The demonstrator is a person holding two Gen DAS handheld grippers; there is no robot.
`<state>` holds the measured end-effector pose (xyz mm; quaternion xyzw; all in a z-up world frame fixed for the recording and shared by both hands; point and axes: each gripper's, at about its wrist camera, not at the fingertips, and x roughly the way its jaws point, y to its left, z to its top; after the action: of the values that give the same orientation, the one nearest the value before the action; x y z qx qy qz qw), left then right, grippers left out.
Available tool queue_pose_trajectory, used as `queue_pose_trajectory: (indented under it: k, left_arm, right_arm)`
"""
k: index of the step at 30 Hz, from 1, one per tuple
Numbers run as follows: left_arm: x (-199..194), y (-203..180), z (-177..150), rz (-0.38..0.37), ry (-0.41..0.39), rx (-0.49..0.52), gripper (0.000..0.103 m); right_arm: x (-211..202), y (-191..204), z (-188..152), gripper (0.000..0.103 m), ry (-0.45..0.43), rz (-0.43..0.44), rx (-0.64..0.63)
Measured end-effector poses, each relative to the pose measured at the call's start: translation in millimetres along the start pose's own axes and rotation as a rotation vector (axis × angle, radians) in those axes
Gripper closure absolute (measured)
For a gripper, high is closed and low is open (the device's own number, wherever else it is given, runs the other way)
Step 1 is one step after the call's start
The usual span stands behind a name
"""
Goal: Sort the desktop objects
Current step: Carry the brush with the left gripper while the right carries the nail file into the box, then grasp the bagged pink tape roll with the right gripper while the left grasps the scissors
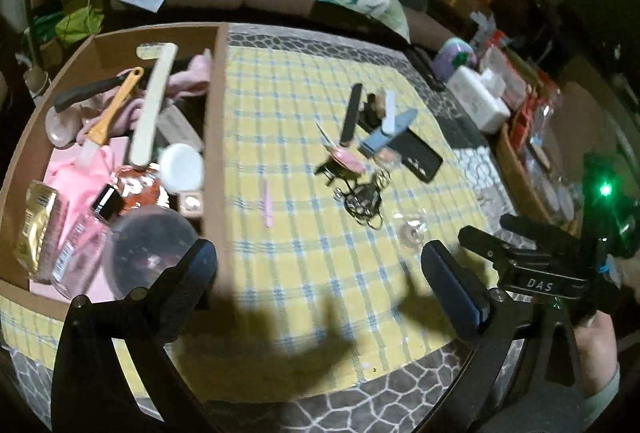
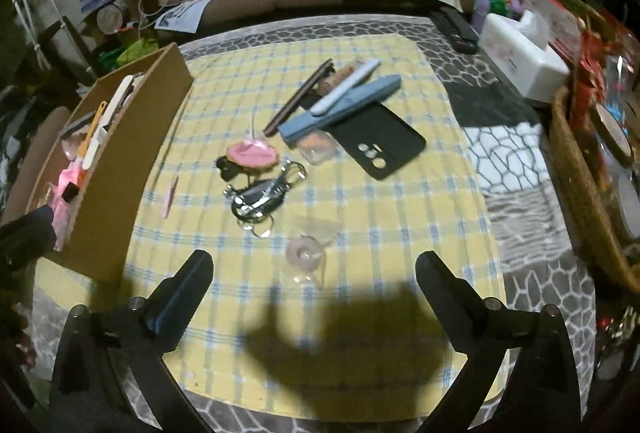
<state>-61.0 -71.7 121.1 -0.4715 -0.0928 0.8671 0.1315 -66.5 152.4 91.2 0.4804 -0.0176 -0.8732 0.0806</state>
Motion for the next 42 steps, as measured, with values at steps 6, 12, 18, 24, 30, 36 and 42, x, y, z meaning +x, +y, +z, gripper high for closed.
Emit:
queue_pose_trajectory:
  k: [6, 12, 18, 24, 30, 36, 42]
  left_arm:
    - [14, -23, -10, 0.015, 0.026, 0.026, 0.000]
    - [27, -37, -12, 0.025, 0.033, 0.041, 0.000]
    - [48, -36, -12, 0.043, 0.051, 0.022, 0.000]
    - [64, -34, -11, 0.085, 0.035, 0.045, 0.000]
    - [67, -38, -12, 0.105, -0.011, 0.103, 0.000]
    - [75, -34, -3, 0.123, -0.012, 0.111, 0.000]
    - [87, -56, 2, 0.095, -0.009, 0.182, 0.000]
  right_arm:
    - [3, -13, -14, 0.000, -0.015, 0.020, 0.037]
    - [17, -19, -19, 0.000, -0.005, 0.025, 0.020]
    - [32, -31, -23, 0.000, 0.011, 0.042, 0.016]
    - [48, -29, -24, 0.000, 0.005, 0.109, -0.048]
    - [70, -6, -21, 0.010, -0.002, 0.129, -0.157]
    - [87, 10, -23, 0.066, 0.010, 0.078, -0.270]
    - [69, -29, -15, 0.075, 0.002, 0.118, -0.116]
